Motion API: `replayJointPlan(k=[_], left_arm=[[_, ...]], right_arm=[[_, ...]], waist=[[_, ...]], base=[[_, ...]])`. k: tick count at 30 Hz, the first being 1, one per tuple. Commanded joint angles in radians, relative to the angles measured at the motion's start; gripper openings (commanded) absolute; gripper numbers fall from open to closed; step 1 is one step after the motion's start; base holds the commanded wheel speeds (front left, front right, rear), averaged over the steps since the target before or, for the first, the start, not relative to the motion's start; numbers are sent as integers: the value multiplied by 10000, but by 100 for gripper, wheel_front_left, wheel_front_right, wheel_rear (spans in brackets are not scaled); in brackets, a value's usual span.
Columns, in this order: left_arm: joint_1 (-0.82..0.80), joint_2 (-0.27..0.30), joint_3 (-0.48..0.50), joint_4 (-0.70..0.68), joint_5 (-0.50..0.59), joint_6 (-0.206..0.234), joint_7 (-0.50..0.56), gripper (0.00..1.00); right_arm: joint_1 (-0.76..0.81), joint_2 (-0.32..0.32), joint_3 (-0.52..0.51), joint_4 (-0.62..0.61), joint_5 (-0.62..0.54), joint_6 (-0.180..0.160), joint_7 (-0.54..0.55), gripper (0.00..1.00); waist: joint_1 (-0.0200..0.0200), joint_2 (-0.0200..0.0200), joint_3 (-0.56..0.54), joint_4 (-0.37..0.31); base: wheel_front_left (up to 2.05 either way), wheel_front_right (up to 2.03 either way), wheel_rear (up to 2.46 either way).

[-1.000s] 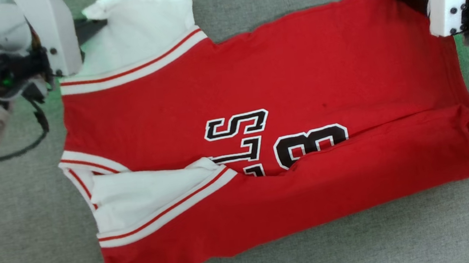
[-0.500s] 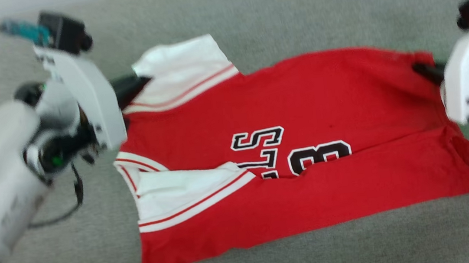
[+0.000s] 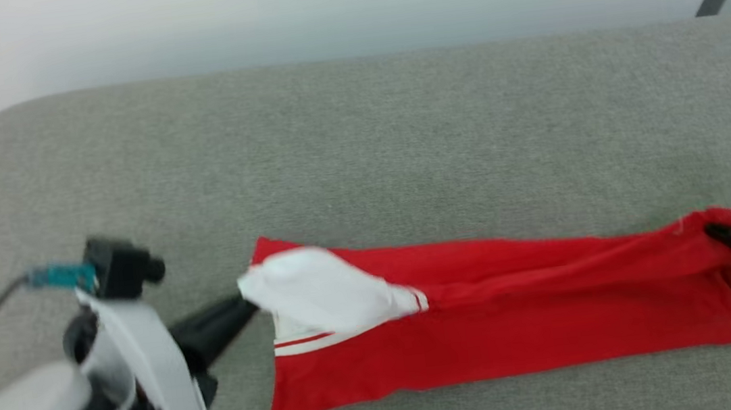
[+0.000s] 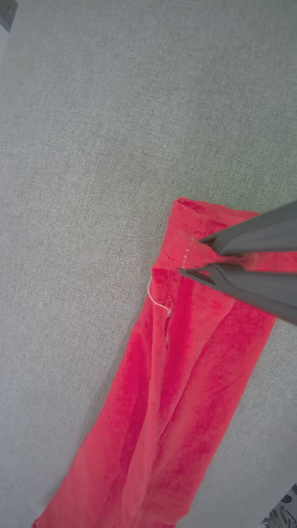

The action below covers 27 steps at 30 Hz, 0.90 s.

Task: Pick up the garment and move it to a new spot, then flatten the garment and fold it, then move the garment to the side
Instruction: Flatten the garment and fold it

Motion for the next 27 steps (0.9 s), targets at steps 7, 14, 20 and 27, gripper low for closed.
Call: replayJointPlan(k=[7,14,20,27], left_arm=[[1095,-224,-312,-58,47,144,-860,0],[1295,-1272,-324,1290,80,125,-1480,0],[1078,-2127,-493,2721,483,77,-1771,6],[1032,-2579,-475,3478,301,10,-1993,44]], right_arm=[[1172,226,-856,22,14,4,-282,0],[1206,910,-1146,522,-539,4,-595,0],[1073,1399,-1067,1108,-836,4,-918,0],[1013,1370,-1021,1220,-637,4,-1080,100]], waist=[[0,0,168,191],[0,0,733,208],[0,0,959,259],[0,0,709,289]], base=[[0,0,0],[0,0,0],[0,0,0],[0,0,0]])
